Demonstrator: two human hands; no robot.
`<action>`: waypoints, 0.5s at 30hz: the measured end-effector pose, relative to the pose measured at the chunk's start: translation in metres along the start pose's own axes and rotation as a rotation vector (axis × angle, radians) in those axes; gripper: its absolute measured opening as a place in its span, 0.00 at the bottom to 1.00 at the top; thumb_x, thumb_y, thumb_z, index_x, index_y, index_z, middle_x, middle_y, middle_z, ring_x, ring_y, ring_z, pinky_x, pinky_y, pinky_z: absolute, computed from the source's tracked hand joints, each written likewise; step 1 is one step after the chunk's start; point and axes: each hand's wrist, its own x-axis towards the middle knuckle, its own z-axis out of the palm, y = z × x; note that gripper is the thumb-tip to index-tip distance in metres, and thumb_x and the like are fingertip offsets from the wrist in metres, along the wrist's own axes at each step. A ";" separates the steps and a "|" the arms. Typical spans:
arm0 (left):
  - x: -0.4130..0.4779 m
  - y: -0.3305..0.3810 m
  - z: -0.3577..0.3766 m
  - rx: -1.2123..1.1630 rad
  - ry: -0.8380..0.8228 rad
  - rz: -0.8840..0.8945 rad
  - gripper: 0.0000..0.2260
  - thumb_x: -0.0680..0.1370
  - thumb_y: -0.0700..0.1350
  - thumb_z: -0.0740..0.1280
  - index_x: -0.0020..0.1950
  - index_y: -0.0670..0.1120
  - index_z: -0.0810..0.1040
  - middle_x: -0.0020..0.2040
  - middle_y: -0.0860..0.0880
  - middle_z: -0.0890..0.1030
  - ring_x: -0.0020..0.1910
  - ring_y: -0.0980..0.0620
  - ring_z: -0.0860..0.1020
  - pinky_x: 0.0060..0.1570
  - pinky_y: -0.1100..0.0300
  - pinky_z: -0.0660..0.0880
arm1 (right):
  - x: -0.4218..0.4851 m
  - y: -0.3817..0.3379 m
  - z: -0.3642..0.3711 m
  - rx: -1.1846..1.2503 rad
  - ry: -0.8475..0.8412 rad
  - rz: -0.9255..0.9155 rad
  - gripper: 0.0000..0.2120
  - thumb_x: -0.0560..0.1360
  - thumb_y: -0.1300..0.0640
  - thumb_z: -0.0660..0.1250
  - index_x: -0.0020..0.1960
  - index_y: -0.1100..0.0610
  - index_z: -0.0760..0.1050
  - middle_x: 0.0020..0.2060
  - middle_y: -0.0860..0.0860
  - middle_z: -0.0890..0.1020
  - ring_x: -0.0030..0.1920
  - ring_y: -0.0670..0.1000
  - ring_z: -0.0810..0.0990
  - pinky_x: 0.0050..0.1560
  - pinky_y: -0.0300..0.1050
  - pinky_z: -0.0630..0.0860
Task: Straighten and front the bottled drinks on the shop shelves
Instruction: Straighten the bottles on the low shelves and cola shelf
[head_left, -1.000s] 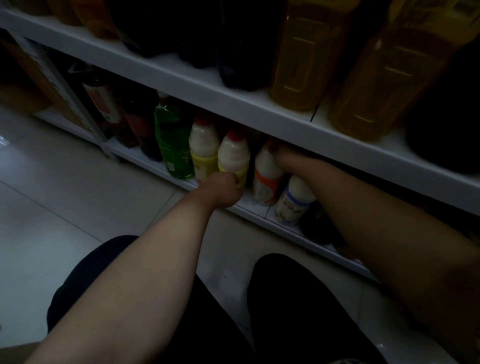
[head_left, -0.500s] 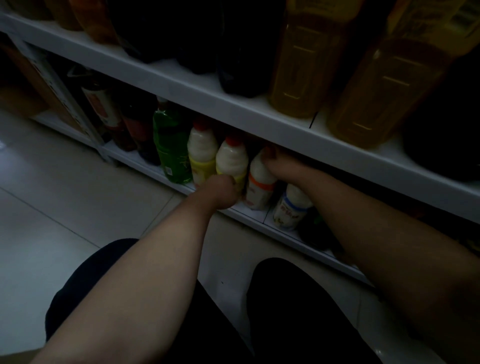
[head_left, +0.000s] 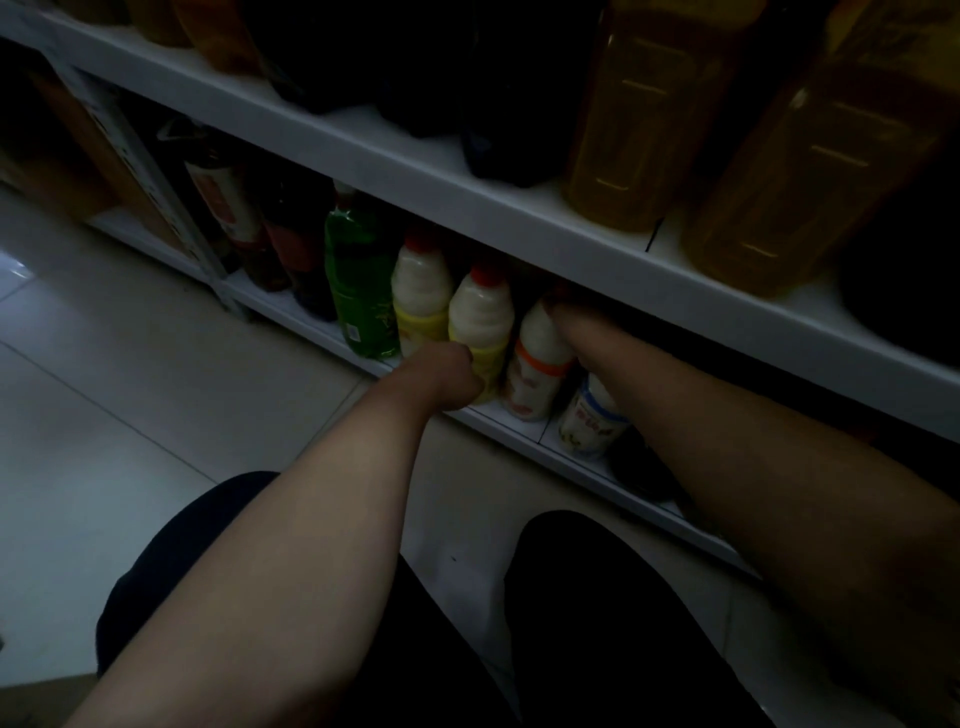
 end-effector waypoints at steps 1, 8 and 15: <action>0.001 -0.001 0.000 0.001 -0.008 -0.003 0.15 0.76 0.48 0.63 0.55 0.38 0.76 0.61 0.36 0.76 0.60 0.40 0.74 0.46 0.58 0.66 | 0.002 0.004 0.001 -0.074 0.024 -0.035 0.20 0.83 0.58 0.51 0.71 0.66 0.62 0.70 0.63 0.66 0.69 0.60 0.65 0.68 0.48 0.63; 0.007 -0.006 0.000 0.000 -0.041 -0.014 0.22 0.78 0.49 0.62 0.68 0.38 0.71 0.69 0.37 0.71 0.66 0.41 0.71 0.60 0.55 0.69 | -0.008 0.009 0.005 -0.091 0.142 0.020 0.27 0.81 0.51 0.56 0.77 0.57 0.52 0.76 0.56 0.54 0.75 0.56 0.53 0.73 0.46 0.48; 0.011 -0.013 -0.005 -0.037 0.010 0.006 0.19 0.77 0.46 0.64 0.66 0.42 0.74 0.67 0.38 0.73 0.64 0.41 0.72 0.60 0.54 0.70 | -0.013 0.005 0.006 0.054 0.153 -0.008 0.25 0.78 0.47 0.63 0.71 0.55 0.64 0.71 0.56 0.66 0.70 0.57 0.64 0.67 0.45 0.59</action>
